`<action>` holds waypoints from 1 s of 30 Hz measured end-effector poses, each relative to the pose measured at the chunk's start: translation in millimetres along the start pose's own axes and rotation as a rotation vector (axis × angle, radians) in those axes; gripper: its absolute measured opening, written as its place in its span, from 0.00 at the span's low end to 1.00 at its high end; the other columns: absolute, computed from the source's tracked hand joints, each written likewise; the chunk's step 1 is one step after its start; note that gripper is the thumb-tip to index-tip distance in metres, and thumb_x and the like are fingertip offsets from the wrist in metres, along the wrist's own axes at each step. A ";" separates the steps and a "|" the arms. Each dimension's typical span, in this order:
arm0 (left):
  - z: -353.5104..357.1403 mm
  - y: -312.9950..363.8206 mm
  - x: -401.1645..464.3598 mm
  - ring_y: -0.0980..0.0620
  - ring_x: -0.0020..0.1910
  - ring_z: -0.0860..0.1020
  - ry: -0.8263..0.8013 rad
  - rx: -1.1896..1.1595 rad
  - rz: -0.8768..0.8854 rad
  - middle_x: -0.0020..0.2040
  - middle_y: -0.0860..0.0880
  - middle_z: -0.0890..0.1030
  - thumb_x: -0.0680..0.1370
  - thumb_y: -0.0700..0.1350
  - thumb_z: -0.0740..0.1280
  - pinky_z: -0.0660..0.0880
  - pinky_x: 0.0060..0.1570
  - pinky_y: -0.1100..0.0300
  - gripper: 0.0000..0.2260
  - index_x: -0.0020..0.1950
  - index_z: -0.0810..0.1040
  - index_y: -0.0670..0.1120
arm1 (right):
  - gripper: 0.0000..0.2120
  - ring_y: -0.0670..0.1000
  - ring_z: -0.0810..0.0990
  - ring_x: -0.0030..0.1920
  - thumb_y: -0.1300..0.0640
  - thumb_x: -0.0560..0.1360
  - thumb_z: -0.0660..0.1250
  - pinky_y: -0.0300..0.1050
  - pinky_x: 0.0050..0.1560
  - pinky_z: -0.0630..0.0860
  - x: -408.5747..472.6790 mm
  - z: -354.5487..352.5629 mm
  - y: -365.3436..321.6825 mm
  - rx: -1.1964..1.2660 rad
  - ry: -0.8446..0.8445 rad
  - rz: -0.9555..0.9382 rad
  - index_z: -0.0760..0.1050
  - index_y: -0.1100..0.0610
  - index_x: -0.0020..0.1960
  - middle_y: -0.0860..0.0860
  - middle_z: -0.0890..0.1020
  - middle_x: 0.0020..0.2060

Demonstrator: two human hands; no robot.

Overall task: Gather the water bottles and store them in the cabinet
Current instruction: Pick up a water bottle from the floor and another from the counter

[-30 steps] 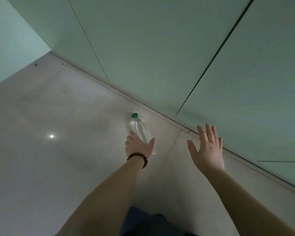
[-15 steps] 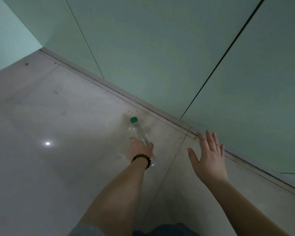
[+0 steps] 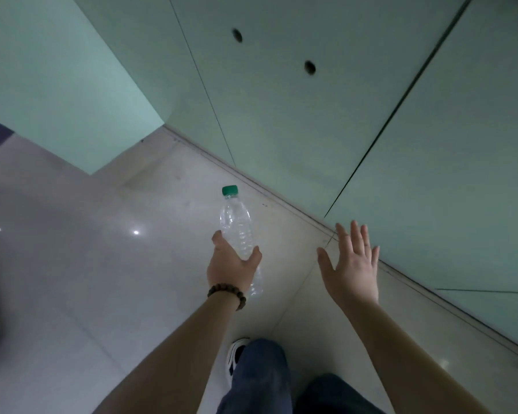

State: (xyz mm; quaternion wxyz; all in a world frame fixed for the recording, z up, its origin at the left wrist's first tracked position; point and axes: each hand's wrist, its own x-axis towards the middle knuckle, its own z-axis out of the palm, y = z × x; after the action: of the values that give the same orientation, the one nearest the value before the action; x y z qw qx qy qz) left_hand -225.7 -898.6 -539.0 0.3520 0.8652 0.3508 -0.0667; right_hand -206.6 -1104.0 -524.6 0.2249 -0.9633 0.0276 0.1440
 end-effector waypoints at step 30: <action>-227.6 388.1 -241.2 0.41 0.43 0.81 -0.177 -0.100 0.743 0.47 0.47 0.82 0.70 0.56 0.73 0.77 0.39 0.51 0.28 0.61 0.64 0.45 | 0.30 0.50 0.39 0.77 0.41 0.79 0.54 0.55 0.76 0.40 -221.3 -436.2 -43.8 0.070 0.571 0.476 0.52 0.51 0.77 0.51 0.47 0.78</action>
State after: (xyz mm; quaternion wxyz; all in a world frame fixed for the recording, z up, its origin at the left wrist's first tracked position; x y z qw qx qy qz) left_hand -181.6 -1080.9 -64.2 0.4228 0.9061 -0.0156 0.0079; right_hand -297.7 -1259.8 -67.9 0.2012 -0.9230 0.3173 -0.0833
